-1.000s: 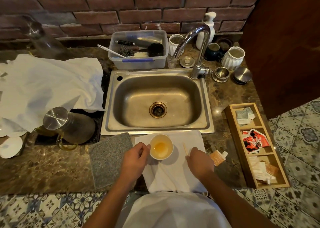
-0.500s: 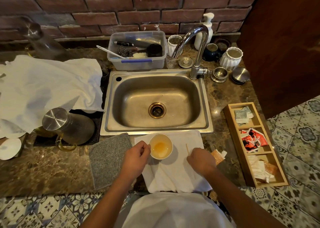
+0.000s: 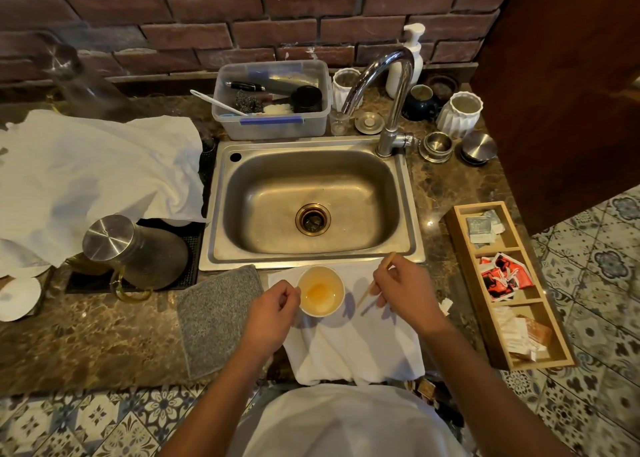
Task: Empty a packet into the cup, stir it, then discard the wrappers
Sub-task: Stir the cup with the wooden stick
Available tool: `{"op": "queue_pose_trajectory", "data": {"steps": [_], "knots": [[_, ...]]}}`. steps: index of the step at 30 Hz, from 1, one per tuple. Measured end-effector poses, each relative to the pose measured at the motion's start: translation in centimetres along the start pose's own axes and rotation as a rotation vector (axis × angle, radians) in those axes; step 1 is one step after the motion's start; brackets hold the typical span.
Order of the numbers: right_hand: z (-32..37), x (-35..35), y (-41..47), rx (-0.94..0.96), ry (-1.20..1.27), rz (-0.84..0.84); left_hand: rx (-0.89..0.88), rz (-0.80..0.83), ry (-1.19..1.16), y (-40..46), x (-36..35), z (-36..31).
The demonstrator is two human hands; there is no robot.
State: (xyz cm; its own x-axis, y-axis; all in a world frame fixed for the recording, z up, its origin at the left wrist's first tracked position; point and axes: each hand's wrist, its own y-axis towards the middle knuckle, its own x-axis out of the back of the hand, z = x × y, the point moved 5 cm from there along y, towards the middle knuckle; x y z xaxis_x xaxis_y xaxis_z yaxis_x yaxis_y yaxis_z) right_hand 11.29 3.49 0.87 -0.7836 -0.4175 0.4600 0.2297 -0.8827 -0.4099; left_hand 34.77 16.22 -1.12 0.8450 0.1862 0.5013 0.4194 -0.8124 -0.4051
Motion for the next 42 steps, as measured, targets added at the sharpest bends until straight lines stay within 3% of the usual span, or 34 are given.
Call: {"op": "queue_pose_trajectory", "data": {"steps": [7,13,17,21,34,42], "knots": [[5.5,2.3,-1.6,0.181,0.083,-0.125,-0.015,0.002,0.007,0.1,0.0,0.0],[7.7,0.6,-3.0,0.271,0.342,0.042,-0.031,-0.011,0.029,0.1,0.2,-0.1],[7.6,-1.9,-3.2,0.294,0.379,0.143,-0.047,-0.015,0.056,0.0,0.3,-0.3],[6.4,-3.8,-2.6,0.208,0.21,0.167,-0.049,-0.005,0.055,-0.1,0.4,-0.5],[4.4,-2.9,-2.3,0.215,-0.262,0.101,-0.062,-0.005,0.053,-0.4,0.4,-1.1],[3.9,-1.7,-2.0,0.191,-0.26,-0.035,-0.077,-0.008,0.045,-0.4,0.5,-1.2]]}}
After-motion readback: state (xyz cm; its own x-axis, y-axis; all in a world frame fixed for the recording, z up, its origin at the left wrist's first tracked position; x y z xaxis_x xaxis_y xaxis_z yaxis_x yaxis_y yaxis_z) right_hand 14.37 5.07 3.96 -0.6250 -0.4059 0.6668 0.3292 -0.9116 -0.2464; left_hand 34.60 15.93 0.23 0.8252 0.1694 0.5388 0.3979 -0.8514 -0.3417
